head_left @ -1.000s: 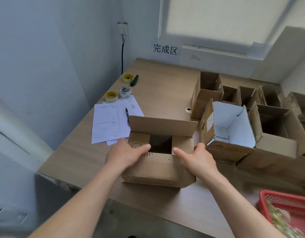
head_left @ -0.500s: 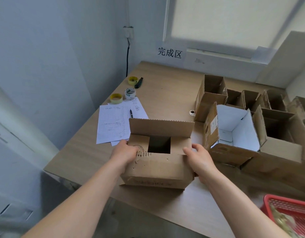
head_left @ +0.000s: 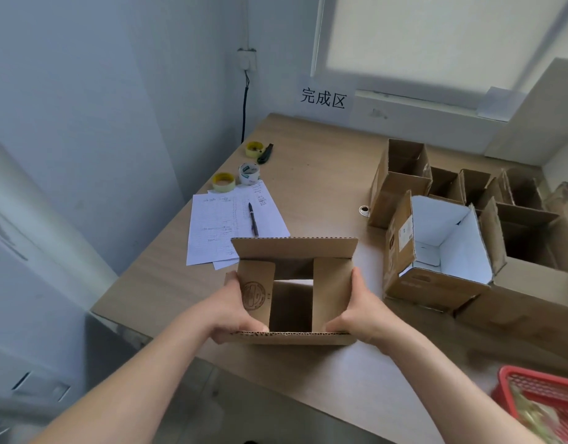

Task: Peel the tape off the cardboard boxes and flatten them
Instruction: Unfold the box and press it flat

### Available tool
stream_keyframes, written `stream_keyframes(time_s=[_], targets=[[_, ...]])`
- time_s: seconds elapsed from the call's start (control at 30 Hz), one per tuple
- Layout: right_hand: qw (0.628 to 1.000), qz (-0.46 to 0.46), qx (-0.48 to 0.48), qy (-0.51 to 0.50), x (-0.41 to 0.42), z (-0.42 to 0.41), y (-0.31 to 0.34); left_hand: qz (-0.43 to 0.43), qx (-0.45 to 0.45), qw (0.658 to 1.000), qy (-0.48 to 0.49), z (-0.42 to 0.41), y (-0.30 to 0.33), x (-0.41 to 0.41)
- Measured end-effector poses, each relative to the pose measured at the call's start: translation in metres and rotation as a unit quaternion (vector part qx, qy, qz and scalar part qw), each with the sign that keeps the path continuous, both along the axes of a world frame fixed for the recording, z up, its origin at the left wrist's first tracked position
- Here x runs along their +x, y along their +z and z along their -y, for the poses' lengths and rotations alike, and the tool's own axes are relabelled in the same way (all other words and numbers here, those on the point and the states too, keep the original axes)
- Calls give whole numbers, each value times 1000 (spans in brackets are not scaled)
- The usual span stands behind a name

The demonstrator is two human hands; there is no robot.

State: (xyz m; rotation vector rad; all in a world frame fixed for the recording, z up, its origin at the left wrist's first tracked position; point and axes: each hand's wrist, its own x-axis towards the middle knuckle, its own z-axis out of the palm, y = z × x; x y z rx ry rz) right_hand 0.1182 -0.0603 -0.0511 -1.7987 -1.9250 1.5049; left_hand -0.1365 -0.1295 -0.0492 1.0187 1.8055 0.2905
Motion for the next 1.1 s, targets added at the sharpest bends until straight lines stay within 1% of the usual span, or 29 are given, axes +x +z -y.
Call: stream_keyframes(time_s=[0.07,0.13,0.23,0.3,0.37,0.4,0.43,0.5,0.57,0.6,0.73,0.8,0.83,0.93,1.0,1.03,1.07,1.1], targets=[[997,64,36,5,-9,-1,-1,-58,2,998,3,2,-5,9],[991,98,92,-16,-18,-1,-5,-125,10,992,3,1,-13,18],[970,177,162,-45,-28,3,-14,-191,21,981,9,0,-22,28],[962,205,176,-38,-32,8,-22,-216,18,976,19,0,-25,31],[969,193,151,-22,-27,5,-17,-220,5,975,15,-2,-20,29],[979,164,121,-12,-21,0,-9,-195,0,981,7,-4,-13,23],[989,122,79,-3,-13,-8,2,-148,4,989,3,-7,-5,14],[1000,25,-17,0,6,-22,27,-5,34,999,34,-12,14,-11],[991,-66,-107,-40,23,-35,44,112,34,990,78,-13,33,-38],[985,-99,-128,-67,28,-41,49,145,31,985,87,-13,41,-50],[948,-190,-169,-192,36,-56,54,220,31,970,95,-19,44,-70],[933,-215,-195,-212,34,-57,47,243,54,965,84,-18,34,-56],[929,-225,-206,-210,33,-55,39,221,65,971,66,-17,27,-44],[916,-270,-213,-209,24,-38,3,101,116,988,23,-19,-4,-3],[913,-290,-175,-228,13,-16,-18,-13,136,991,-12,-24,-28,14],[910,-290,-144,-260,9,-5,-27,-71,135,987,-45,-25,-37,19],[906,-283,-111,-294,5,6,-36,-114,131,981,-82,-25,-45,23],[905,-269,-81,-319,2,15,-46,-137,122,976,-117,-23,-52,26]])
